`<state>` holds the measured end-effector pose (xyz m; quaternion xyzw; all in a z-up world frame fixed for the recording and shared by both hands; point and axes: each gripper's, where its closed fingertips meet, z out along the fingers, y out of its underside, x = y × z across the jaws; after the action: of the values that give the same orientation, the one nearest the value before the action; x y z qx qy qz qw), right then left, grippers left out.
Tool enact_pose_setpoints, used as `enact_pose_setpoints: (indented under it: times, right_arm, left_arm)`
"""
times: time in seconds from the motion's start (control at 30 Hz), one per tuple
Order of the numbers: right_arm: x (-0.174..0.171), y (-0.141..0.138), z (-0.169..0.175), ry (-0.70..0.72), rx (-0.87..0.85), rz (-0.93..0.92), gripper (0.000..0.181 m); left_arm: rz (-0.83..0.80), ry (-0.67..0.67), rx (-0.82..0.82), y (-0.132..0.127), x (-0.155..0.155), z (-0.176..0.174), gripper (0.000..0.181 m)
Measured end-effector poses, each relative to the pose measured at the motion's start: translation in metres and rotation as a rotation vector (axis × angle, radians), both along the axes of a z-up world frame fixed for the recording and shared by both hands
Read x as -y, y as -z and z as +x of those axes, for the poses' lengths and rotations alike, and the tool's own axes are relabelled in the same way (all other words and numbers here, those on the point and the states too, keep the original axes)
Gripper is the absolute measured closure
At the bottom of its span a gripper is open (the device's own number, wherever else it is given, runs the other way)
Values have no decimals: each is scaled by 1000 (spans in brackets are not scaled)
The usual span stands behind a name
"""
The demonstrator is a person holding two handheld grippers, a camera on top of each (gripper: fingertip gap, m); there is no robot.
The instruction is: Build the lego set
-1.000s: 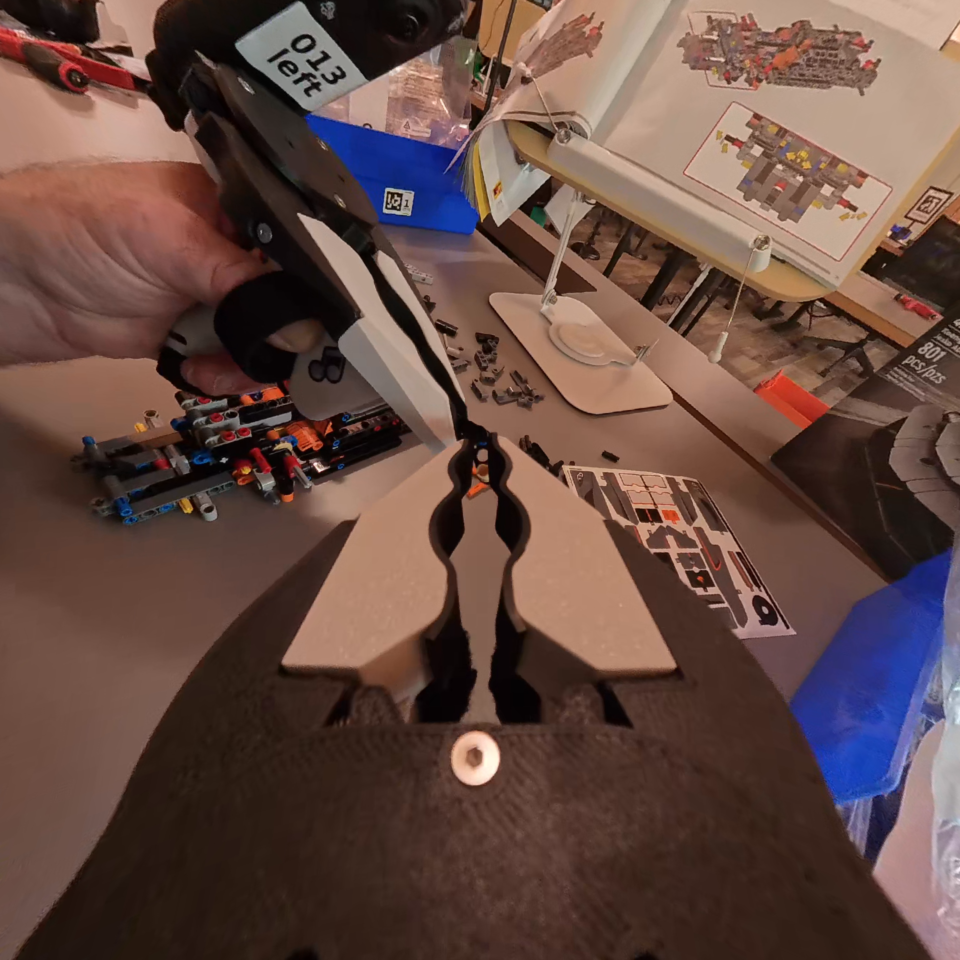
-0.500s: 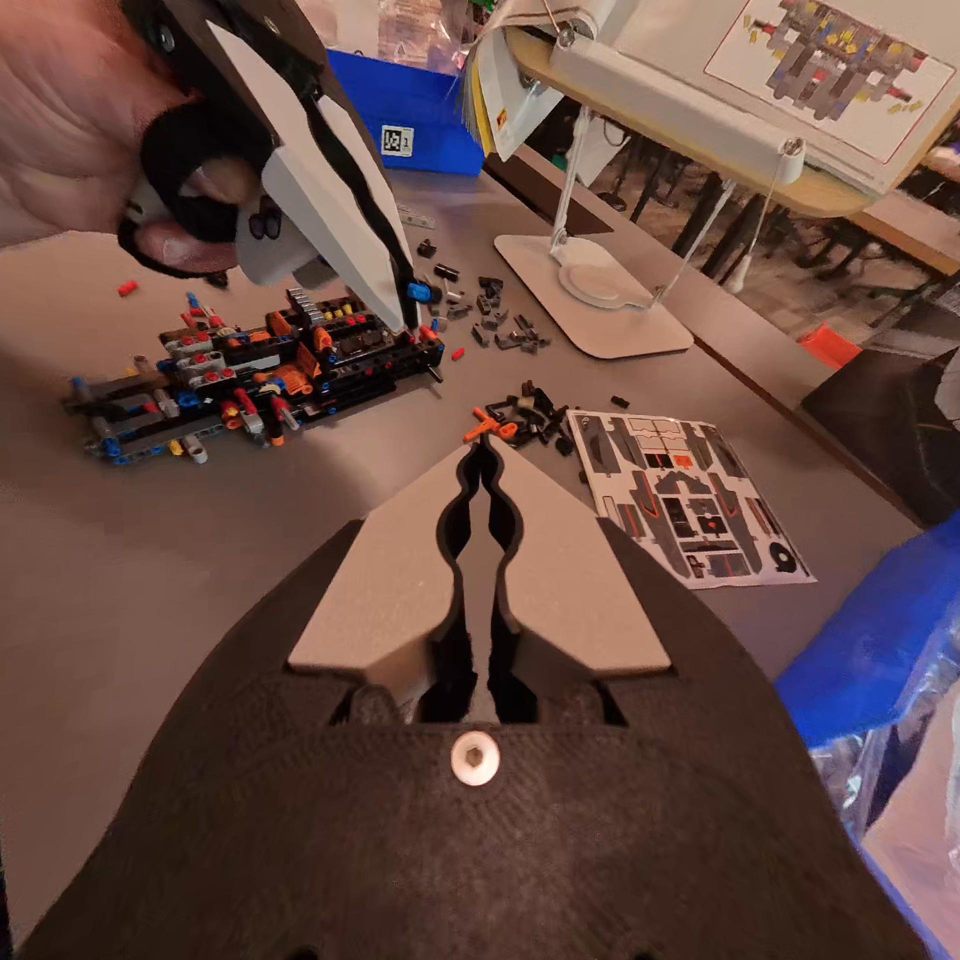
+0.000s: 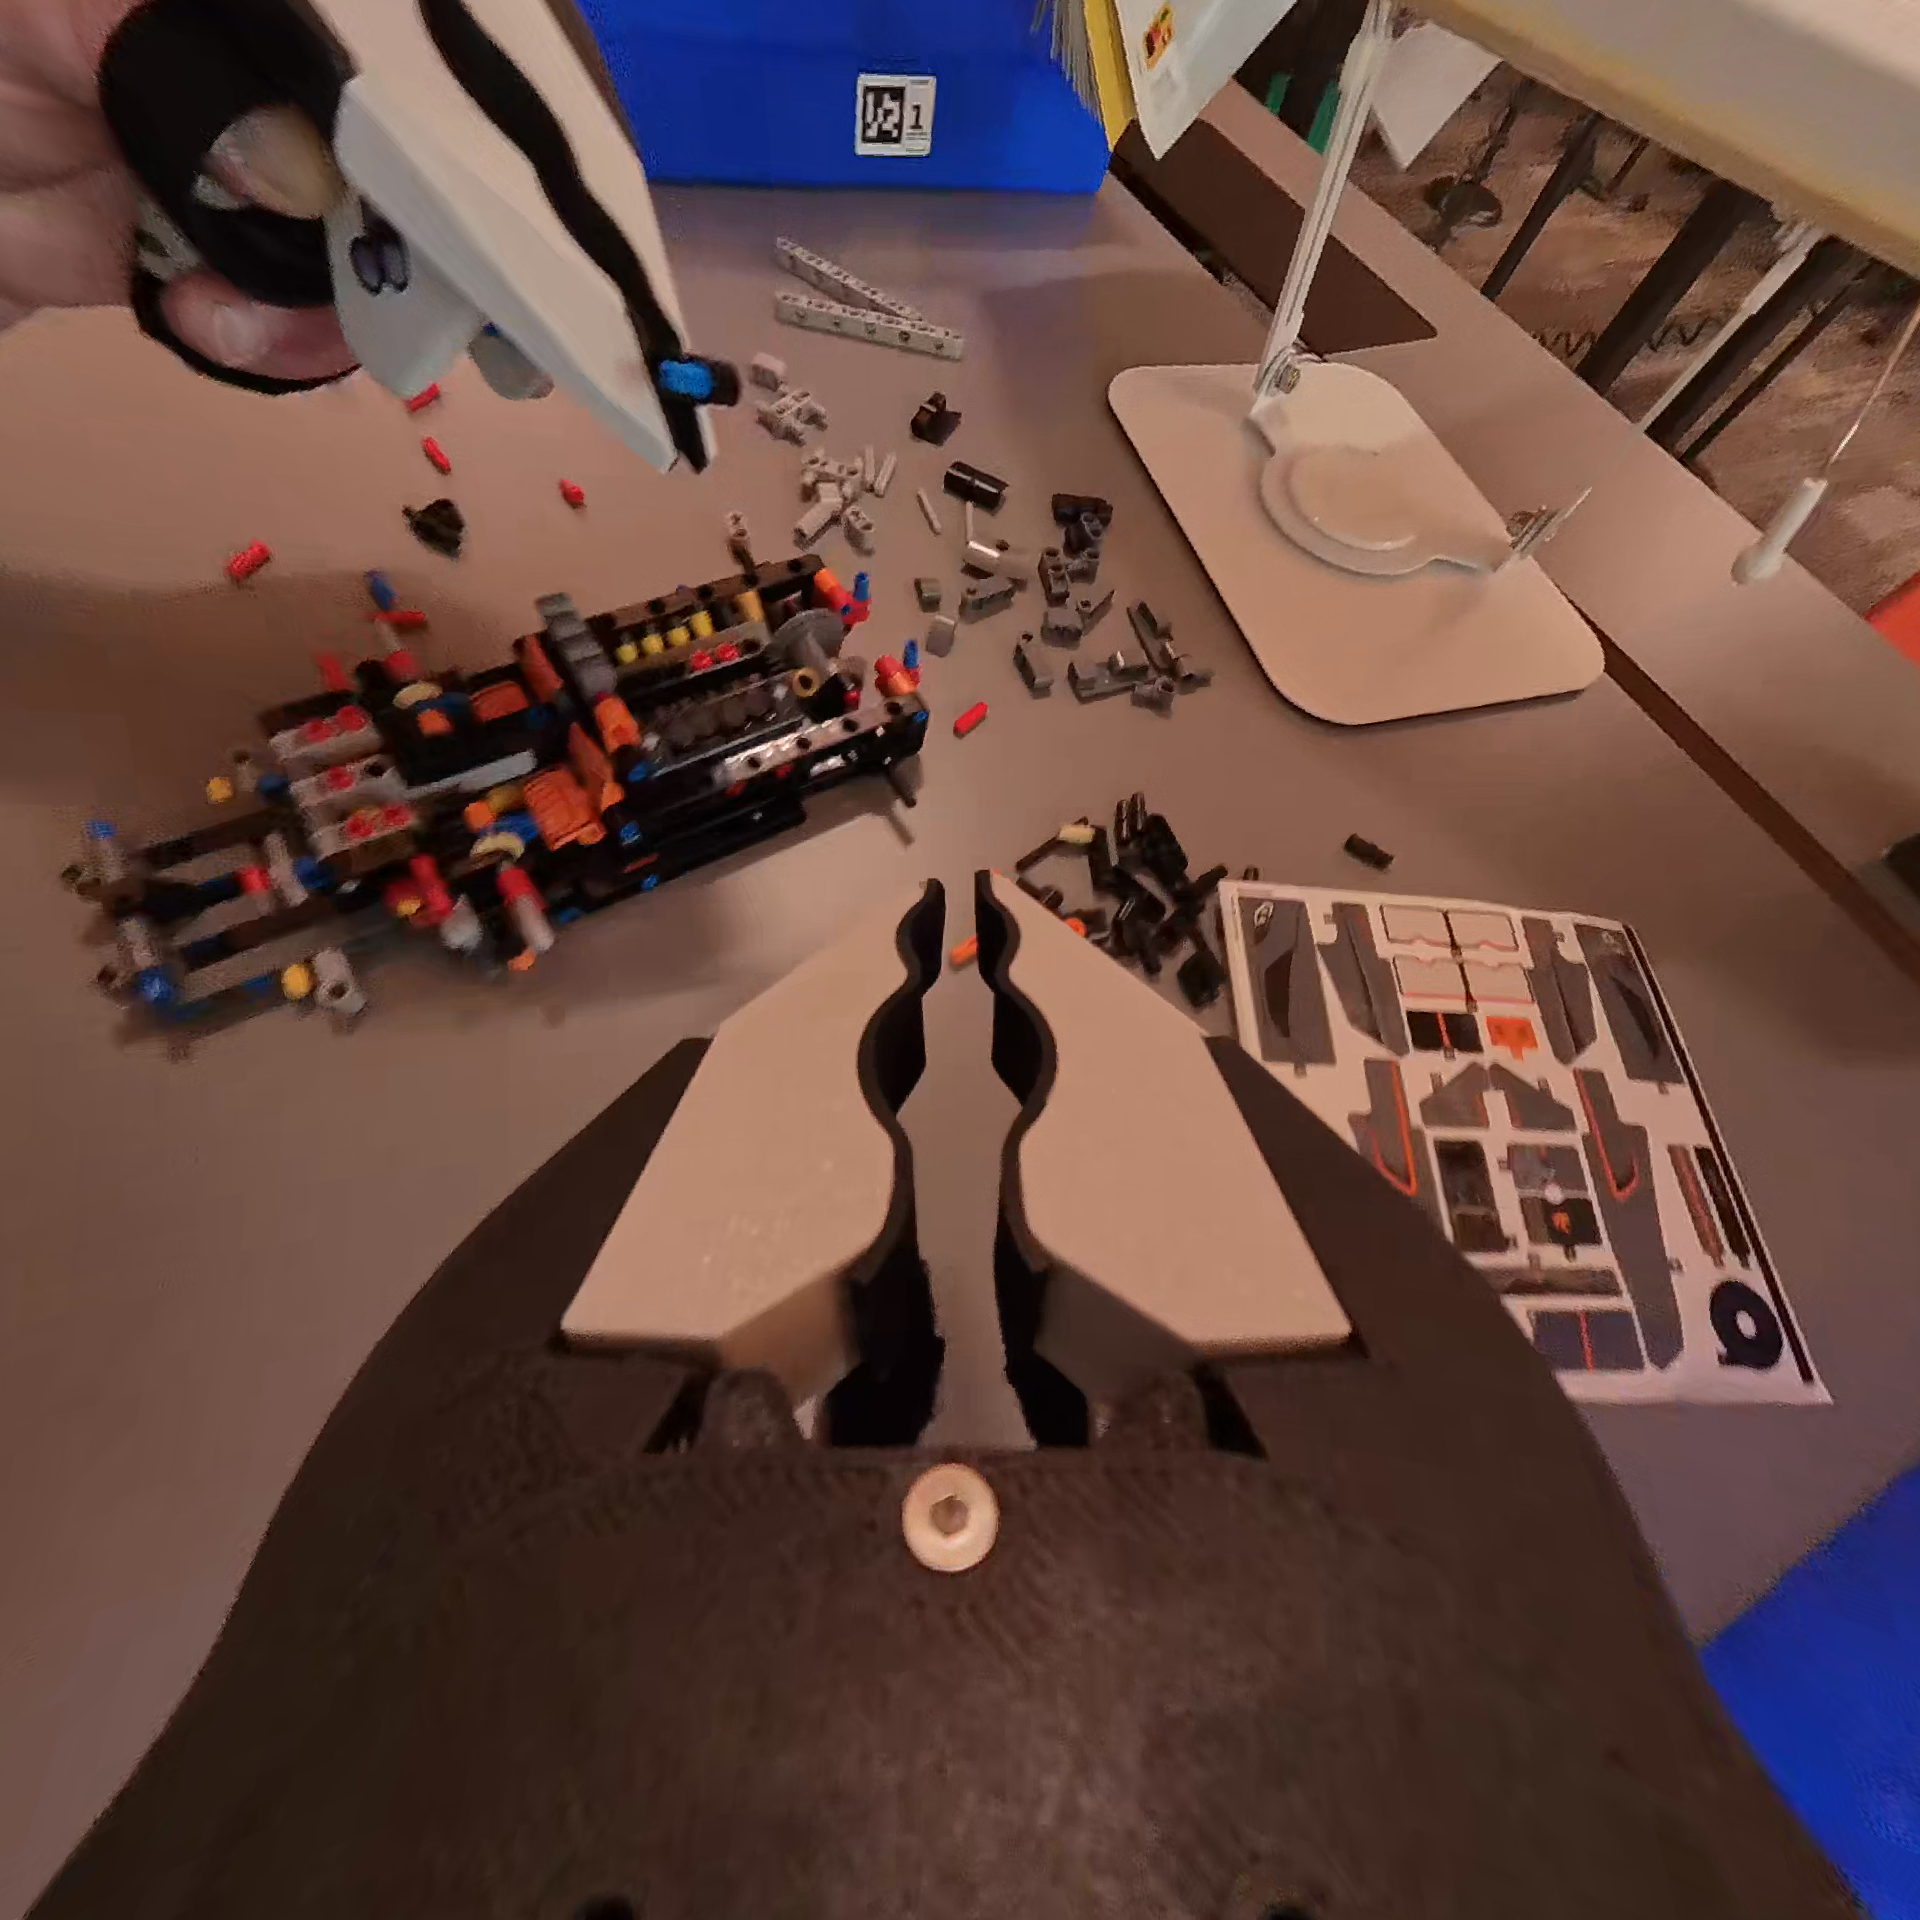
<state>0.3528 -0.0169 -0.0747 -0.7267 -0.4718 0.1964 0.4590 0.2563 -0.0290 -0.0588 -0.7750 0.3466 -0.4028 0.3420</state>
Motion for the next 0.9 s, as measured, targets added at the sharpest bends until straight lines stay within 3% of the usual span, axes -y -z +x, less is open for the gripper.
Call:
enact_pose_setpoints:
  times: [0.2, 0.53, 0.8, 0.9]
  right_arm:
    - [-53, 36, -18, 22, 142, -81, 173]
    - [-84, 83, -31, -22, 341, -122, 173]
    - [-89, 84, -33, -43, 369, -137, 181]
    - [-77, 70, -34, -75, 316, -156, 181]
  left_arm:
    - [11, -46, 9, 6, -22, -17, 175]
    - [-7, -68, 69, 13, -38, -30, 176]
    - [-12, -58, 73, 17, -37, -27, 175]
    - [-12, -57, 71, 17, -37, -27, 175]
